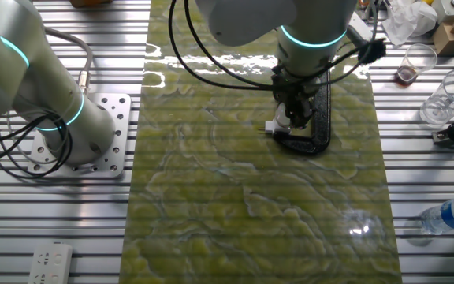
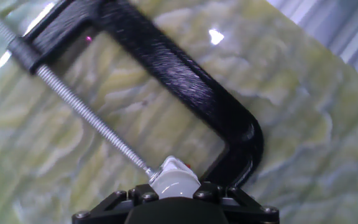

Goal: Install the light bulb by rotating it

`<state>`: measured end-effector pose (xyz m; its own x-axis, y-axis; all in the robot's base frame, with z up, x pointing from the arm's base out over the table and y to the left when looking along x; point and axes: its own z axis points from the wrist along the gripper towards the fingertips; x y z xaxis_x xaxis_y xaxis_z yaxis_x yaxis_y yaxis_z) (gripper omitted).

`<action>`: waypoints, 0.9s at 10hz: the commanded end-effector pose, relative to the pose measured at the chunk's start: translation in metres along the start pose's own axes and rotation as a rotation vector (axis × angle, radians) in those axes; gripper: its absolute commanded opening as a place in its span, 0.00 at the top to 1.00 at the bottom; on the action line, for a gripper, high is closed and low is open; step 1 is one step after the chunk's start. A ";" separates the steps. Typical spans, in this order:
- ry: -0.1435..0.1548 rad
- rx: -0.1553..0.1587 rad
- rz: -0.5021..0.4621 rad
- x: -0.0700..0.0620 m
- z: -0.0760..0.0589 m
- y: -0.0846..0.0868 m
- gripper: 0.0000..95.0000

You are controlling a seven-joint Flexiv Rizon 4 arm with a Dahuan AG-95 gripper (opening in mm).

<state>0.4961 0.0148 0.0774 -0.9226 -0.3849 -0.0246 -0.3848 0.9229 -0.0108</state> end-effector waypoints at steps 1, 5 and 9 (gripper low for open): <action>0.001 0.001 0.222 0.002 0.001 0.000 1.00; 0.000 0.002 0.446 0.002 0.001 0.000 1.00; 0.011 0.006 0.460 0.002 0.001 0.000 1.00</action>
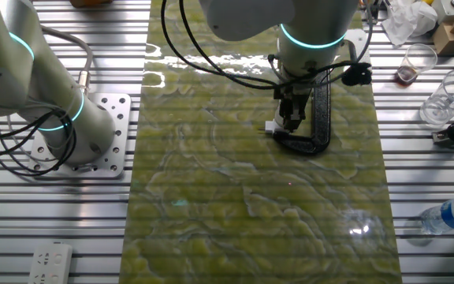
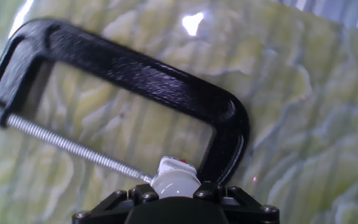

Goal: Install the light bulb by rotating it

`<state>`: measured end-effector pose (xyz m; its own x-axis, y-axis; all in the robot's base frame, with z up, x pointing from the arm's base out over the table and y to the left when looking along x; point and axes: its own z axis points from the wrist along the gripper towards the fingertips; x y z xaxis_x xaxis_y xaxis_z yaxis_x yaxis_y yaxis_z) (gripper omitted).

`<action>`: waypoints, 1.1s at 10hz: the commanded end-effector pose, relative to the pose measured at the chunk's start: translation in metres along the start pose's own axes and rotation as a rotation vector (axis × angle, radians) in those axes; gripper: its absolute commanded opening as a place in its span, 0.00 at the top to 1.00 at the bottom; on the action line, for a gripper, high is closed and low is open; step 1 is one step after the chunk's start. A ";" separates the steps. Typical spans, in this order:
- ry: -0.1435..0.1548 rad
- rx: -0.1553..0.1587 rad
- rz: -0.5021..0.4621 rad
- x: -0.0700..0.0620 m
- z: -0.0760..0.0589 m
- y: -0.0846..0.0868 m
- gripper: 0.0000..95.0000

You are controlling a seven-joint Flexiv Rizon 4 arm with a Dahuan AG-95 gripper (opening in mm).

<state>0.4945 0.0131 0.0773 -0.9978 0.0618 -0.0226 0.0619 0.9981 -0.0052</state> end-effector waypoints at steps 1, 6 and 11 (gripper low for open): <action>0.005 0.007 -0.029 0.000 0.000 0.001 1.00; -0.001 0.077 -0.210 0.000 -0.001 0.001 0.40; 0.004 0.077 -0.417 0.000 -0.001 0.001 0.40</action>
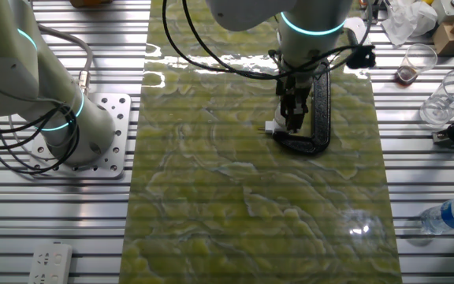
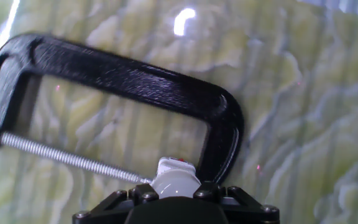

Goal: Install the light bulb by rotating it

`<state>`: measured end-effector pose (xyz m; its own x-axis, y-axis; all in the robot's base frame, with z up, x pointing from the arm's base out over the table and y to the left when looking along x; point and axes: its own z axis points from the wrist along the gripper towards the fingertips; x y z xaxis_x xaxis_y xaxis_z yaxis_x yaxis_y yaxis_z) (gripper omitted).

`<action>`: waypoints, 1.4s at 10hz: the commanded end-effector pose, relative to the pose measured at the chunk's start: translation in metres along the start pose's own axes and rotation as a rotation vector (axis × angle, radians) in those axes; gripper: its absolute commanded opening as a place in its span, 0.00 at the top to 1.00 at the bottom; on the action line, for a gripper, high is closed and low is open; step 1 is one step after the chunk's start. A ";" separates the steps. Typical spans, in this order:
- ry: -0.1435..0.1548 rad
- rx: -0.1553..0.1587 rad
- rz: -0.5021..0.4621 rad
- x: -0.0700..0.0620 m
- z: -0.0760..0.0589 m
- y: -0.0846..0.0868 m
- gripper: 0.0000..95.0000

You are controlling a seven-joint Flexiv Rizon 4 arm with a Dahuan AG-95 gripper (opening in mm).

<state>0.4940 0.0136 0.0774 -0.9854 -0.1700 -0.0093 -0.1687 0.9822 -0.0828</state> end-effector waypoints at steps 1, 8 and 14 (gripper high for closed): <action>-0.005 -0.001 -0.276 0.000 -0.002 0.000 0.40; -0.056 -0.068 -0.829 0.000 -0.010 0.000 0.20; -0.084 -0.073 -1.037 -0.001 -0.009 0.000 0.20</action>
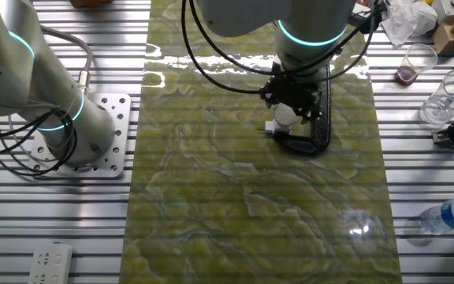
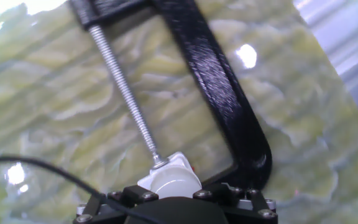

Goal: Install the light bulb by rotating it

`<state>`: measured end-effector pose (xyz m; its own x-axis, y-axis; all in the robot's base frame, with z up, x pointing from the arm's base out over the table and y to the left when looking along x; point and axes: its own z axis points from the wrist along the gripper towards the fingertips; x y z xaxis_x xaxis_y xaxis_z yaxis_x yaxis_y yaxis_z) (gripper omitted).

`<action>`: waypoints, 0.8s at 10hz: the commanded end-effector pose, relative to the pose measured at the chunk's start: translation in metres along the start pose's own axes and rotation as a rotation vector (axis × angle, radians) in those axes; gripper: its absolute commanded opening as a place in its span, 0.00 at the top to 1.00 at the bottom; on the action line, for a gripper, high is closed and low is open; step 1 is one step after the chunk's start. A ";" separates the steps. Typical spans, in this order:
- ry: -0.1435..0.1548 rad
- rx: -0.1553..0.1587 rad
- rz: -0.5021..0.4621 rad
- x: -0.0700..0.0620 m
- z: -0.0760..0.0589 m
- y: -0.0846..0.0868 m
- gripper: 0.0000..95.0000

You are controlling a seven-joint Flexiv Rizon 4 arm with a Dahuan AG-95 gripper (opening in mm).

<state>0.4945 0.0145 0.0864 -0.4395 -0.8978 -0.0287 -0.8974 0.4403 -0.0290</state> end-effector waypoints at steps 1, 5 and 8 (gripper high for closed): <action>-0.013 -0.002 -0.121 0.000 0.000 0.000 0.20; -0.024 -0.001 -0.209 0.000 0.000 0.000 0.20; -0.031 -0.001 -0.219 0.000 0.004 0.000 0.20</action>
<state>0.4941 0.0150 0.0813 -0.2300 -0.9716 -0.0557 -0.9721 0.2321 -0.0345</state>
